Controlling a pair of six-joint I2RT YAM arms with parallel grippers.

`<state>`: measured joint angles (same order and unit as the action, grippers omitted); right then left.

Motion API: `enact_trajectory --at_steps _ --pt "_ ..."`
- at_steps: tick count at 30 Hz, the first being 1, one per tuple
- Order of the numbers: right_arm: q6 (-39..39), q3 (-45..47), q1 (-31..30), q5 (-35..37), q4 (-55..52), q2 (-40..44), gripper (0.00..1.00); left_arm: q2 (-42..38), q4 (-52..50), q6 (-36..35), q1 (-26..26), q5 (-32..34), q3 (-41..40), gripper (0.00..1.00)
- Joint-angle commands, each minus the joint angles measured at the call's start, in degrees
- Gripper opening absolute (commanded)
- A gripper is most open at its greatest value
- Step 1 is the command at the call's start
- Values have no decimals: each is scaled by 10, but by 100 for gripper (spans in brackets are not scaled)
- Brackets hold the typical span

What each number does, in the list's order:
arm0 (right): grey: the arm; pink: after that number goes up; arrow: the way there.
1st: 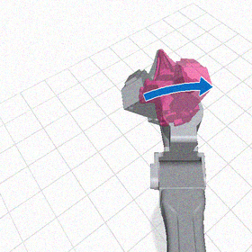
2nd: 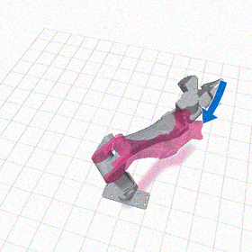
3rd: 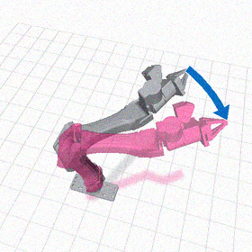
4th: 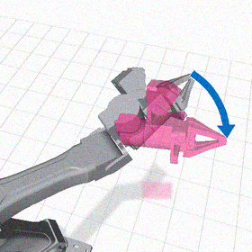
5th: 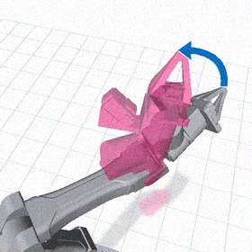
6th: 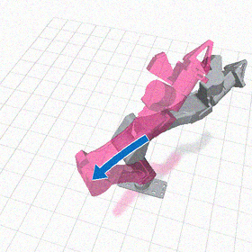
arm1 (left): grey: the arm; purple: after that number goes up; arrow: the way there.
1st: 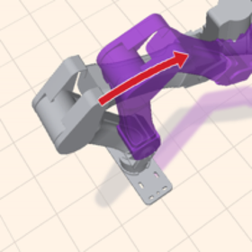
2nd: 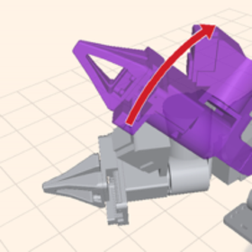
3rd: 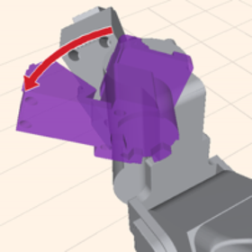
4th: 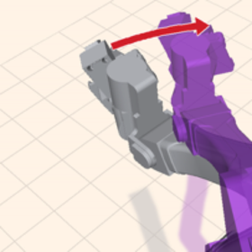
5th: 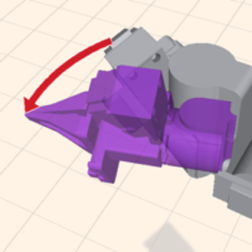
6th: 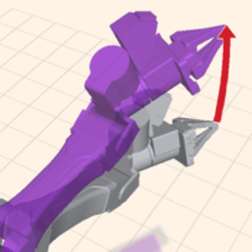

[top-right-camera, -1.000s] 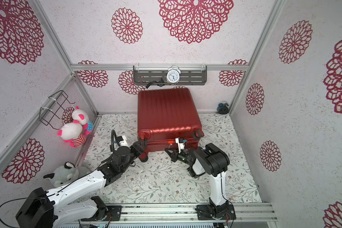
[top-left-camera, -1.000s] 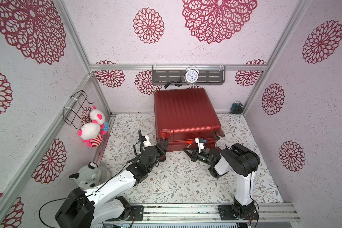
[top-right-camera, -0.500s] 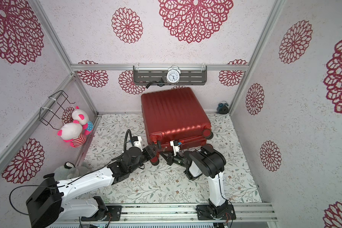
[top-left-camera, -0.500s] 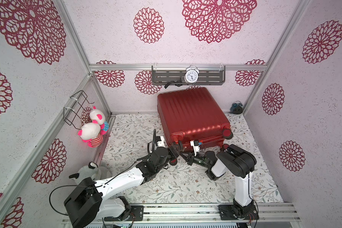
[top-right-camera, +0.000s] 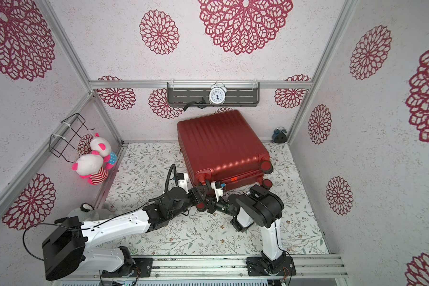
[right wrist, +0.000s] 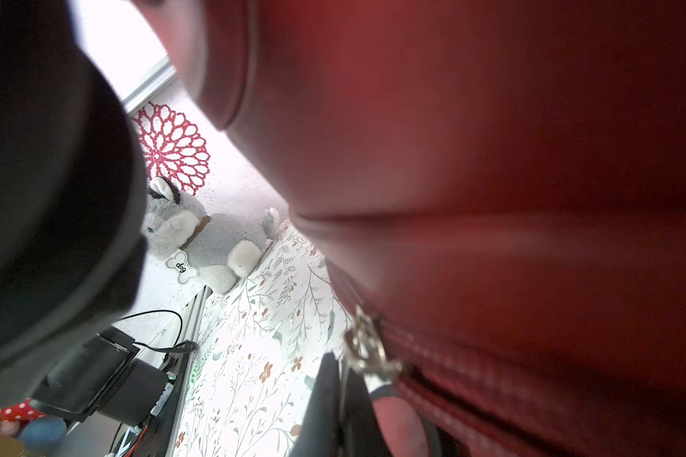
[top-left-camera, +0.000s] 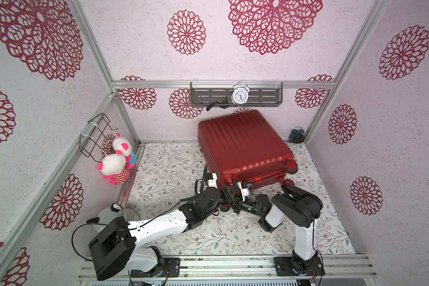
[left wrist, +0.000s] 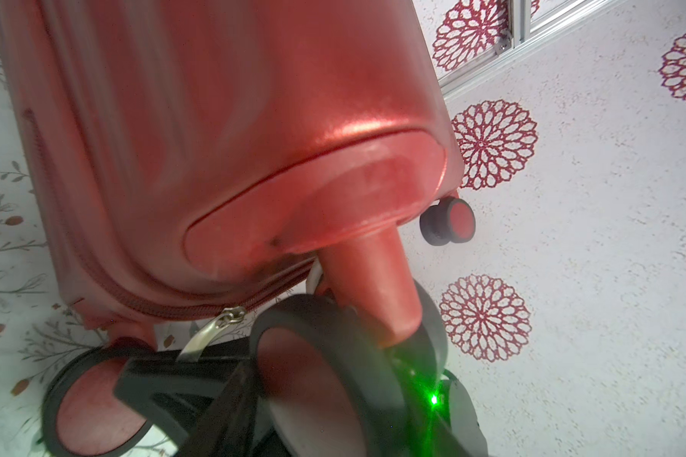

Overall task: Open the suitcase zippers
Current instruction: Unzip the zipper on the suitcase.

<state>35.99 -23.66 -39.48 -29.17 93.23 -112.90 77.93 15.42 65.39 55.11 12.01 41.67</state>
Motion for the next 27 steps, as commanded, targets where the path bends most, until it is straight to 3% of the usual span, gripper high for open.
enact_trajectory --at_steps 1,5,12,15,19,22,27 --pt "-20 27 -45 -64 -21 12 0 -11 -26 -33 24 -47 -1 57" --pt "-21 38 -45 -48 -22 13 0 -81 -93 -50 24 -14 -26 77" --pt "-20 43 -45 -36 -25 10 0 -211 -182 -64 19 39 -83 80" --pt "-19 45 -45 -32 -25 11 0 -252 -217 -70 -3 34 -99 76" --pt "-17 47 -49 -26 -26 18 0 -266 -208 -68 -77 -44 -134 65" --pt "-18 43 -57 -21 -36 25 0 -232 -170 -67 -124 -106 -154 58" --pt "-14 31 -75 7 -63 40 0 -142 -82 -60 -138 -148 -164 55"
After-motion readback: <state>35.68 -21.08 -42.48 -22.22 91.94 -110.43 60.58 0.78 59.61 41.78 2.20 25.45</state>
